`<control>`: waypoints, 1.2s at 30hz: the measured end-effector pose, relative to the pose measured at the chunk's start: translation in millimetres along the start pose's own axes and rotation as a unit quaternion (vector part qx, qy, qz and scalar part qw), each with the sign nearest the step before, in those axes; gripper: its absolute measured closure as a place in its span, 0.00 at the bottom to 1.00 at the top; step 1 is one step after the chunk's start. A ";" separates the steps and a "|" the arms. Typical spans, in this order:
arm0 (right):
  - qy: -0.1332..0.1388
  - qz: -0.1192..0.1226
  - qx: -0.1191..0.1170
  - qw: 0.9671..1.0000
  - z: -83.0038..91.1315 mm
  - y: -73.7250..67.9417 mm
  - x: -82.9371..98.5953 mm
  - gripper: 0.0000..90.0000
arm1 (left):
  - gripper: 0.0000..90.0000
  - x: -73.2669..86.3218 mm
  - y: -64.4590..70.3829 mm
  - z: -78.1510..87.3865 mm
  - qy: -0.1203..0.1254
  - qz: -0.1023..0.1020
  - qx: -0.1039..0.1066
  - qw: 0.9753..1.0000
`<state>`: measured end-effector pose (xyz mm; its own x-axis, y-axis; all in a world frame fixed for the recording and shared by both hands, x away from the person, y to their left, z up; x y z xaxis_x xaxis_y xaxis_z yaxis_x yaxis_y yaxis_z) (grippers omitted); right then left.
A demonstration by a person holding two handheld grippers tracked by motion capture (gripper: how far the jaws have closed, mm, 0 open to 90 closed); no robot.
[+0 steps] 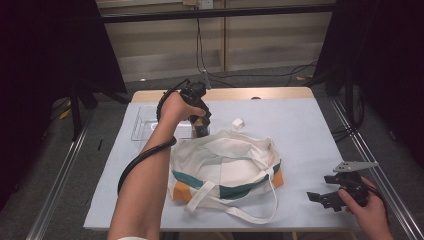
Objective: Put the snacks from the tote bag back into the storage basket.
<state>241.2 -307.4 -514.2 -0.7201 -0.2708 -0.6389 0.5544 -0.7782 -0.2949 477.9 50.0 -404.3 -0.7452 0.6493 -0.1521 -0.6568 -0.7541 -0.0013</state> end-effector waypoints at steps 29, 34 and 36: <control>0.000 0.000 -0.001 1.000 -0.2 0.4 0.4 0.03 | 0.33 1.5 -0.2 -7.4 0.002 0.002 0.004 1.000; -0.001 -0.001 0.000 1.000 -0.3 0.2 0.4 0.03 | 0.33 2.8 -1.0 -7.4 -0.003 0.003 0.003 1.000; -0.001 0.000 -0.001 1.000 -0.1 0.2 0.3 0.03 | 0.33 3.1 -0.7 -8.3 -0.004 0.004 0.001 1.000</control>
Point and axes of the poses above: each handheld gripper's, and its own axes: z roughly backward along the jaws, x roughly out of its underside, y roughly to its right, the point moved 7 cm from there along -z, roughly forward along the jaws, and after that the axes turned 7 degrees about -x, right-handed, at the moved point
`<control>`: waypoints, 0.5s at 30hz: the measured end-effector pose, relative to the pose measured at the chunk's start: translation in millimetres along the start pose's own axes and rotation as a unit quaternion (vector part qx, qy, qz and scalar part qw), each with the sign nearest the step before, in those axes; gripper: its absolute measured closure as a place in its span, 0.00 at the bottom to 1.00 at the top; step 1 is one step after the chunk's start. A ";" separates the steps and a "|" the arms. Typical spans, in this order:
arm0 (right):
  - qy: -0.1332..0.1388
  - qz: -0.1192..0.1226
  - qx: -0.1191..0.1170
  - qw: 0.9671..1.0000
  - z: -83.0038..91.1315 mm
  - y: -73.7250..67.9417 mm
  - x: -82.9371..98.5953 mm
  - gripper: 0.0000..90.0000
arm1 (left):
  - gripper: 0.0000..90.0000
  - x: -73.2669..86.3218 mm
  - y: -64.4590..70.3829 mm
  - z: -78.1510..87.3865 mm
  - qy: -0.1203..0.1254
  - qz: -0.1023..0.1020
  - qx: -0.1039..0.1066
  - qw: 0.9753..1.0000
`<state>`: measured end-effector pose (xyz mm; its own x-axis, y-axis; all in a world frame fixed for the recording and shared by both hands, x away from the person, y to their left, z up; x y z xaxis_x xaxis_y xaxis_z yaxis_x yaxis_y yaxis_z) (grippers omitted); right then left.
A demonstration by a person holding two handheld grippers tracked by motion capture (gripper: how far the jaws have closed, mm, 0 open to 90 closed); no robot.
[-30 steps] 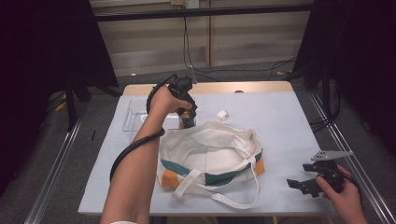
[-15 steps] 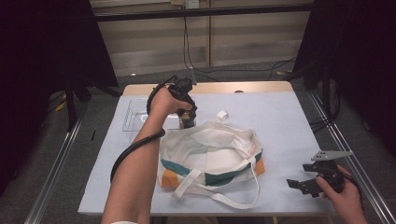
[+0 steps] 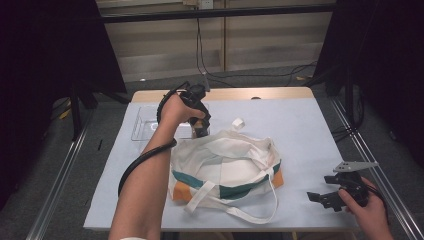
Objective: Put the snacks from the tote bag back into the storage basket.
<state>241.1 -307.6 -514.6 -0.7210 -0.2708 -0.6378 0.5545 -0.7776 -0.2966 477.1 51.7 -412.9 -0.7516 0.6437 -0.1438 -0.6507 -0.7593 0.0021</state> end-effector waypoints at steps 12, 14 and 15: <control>0.000 -0.001 0.001 1.000 0.2 0.3 0.0 0.03 | 0.33 0.1 0.8 -4.7 -0.002 0.003 0.003 1.000; 0.001 -0.001 0.001 1.000 0.3 0.4 -0.1 0.03 | 0.33 0.7 0.2 -5.2 -0.005 0.001 0.000 1.000; 0.001 0.000 0.001 1.000 0.3 0.4 0.0 0.03 | 0.33 0.6 0.3 -5.7 -0.003 0.003 0.000 1.000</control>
Point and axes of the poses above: each handheld gripper's, and its own axes: z roughly backward along the jaws, x roughly out of its underside, y roughly to its right, the point moved 7 cm from there along -z, roughly forward along the jaws, and after that the axes turned 7 degrees about -x, right-handed, at the moved point
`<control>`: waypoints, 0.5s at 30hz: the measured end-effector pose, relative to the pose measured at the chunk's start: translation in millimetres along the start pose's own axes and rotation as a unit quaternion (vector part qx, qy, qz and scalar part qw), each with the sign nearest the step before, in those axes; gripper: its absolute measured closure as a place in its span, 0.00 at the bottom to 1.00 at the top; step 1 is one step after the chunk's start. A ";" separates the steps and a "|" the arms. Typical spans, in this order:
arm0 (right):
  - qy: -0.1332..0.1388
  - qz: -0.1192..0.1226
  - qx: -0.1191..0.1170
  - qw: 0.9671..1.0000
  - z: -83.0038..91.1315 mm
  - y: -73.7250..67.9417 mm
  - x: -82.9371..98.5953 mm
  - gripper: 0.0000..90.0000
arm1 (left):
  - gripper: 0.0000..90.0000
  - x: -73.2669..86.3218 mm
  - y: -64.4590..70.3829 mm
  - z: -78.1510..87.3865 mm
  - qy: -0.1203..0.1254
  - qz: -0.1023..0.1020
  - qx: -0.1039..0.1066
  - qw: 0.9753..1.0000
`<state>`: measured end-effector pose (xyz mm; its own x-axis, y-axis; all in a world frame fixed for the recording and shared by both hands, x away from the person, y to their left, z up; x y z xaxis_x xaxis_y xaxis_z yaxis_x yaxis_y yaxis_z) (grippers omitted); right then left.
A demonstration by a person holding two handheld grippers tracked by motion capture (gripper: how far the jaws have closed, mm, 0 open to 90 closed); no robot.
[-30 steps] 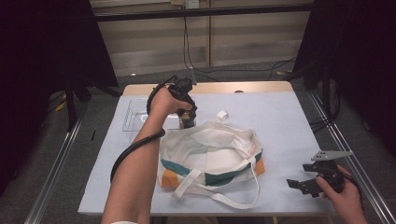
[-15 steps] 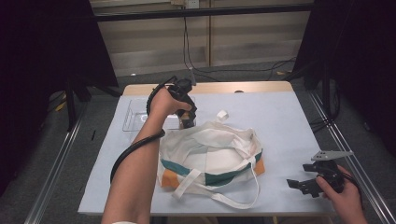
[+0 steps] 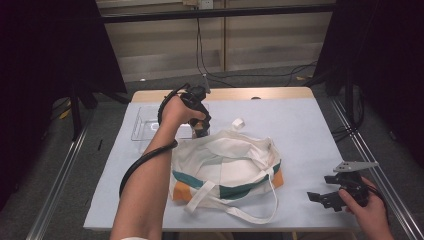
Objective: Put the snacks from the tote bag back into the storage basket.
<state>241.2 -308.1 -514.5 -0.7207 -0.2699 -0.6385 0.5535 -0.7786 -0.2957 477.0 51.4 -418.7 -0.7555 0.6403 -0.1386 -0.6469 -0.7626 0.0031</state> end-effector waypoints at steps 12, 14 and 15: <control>0.000 0.000 -0.001 1.000 0.1 -0.3 -0.1 0.03 | 0.33 0.7 -1.6 -1.7 0.008 0.005 0.004 1.000; -0.001 0.000 -0.001 1.000 -0.1 -0.5 -0.1 0.03 | 0.33 1.5 -2.1 -1.6 0.007 0.009 0.005 1.000; -0.001 0.000 -0.001 1.000 -0.2 -0.7 -0.1 0.03 | 0.33 1.7 -2.7 -1.8 0.009 0.008 0.007 1.000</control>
Point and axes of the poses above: each handheld gripper's, and its own axes: z roughly backward along the jaws, x roughly out of its underside, y roughly to its right, the point moved 7 cm from there along -z, roughly forward along the jaws, and after that the axes turned 7 degrees about -x, right-handed, at the moved point
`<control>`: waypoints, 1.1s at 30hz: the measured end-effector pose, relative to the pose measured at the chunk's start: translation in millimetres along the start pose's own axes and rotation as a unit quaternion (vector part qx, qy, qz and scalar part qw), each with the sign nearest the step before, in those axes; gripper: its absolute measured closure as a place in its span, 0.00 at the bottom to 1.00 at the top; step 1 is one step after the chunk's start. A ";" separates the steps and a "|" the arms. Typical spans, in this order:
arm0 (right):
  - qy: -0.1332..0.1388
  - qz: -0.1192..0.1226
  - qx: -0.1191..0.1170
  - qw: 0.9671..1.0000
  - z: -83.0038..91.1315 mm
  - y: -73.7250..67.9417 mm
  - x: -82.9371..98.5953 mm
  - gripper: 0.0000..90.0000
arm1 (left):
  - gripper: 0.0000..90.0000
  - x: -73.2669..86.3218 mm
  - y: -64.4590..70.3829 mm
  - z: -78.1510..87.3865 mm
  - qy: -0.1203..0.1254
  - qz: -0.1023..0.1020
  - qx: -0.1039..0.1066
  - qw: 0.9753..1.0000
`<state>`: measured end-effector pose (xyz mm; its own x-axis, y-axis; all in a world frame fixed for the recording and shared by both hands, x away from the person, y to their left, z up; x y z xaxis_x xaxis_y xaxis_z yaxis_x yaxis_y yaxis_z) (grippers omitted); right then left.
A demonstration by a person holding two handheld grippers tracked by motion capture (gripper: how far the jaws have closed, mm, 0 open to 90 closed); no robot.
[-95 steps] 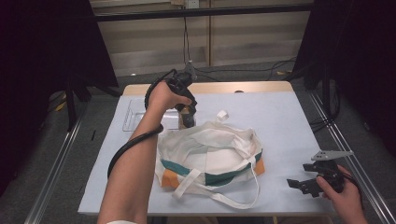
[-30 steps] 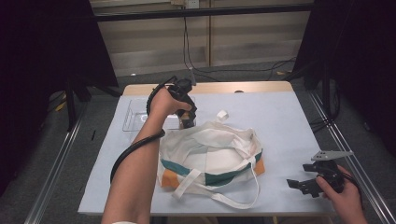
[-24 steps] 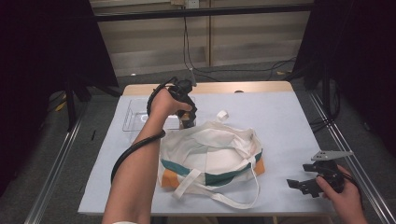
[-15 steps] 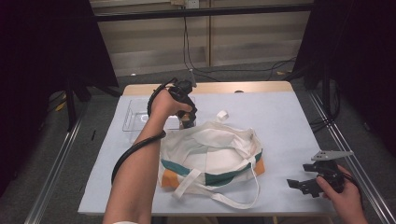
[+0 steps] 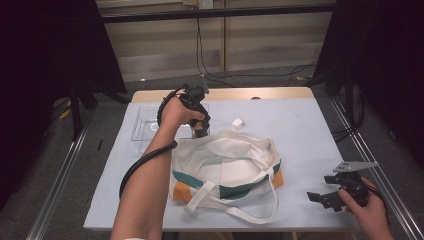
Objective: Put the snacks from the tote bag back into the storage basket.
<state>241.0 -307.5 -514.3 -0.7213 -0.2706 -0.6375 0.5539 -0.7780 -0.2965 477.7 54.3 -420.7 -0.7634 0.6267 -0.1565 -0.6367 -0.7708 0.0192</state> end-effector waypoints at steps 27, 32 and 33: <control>-0.002 0.003 0.000 1.000 -0.7 -2.0 -0.3 0.03 | 0.31 4.2 -2.8 -1.9 0.015 0.009 0.004 1.000; -0.004 0.004 -0.001 1.000 -1.5 -3.0 -0.7 0.03 | 0.27 5.4 -2.7 -3.2 0.020 0.012 0.005 1.000; -0.004 0.003 -0.002 1.000 -1.6 -3.4 -0.7 0.03 | 0.26 5.5 -3.0 -3.1 0.021 0.013 0.002 1.000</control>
<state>240.3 -303.7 -514.0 -0.7218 -0.2802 -0.6328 0.5595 -0.7745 -0.2952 475.7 59.8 -424.7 -0.7740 0.6018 -0.1972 -0.6180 -0.7856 0.0282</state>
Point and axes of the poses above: each handheld gripper's, and its own axes: z roughly backward along the jaws, x roughly out of its underside, y roughly to its right, the point moved 7 cm from there along -z, roughly forward along the jaws, and after that the axes turned 7 degrees about -x, right-handed, at the moved point
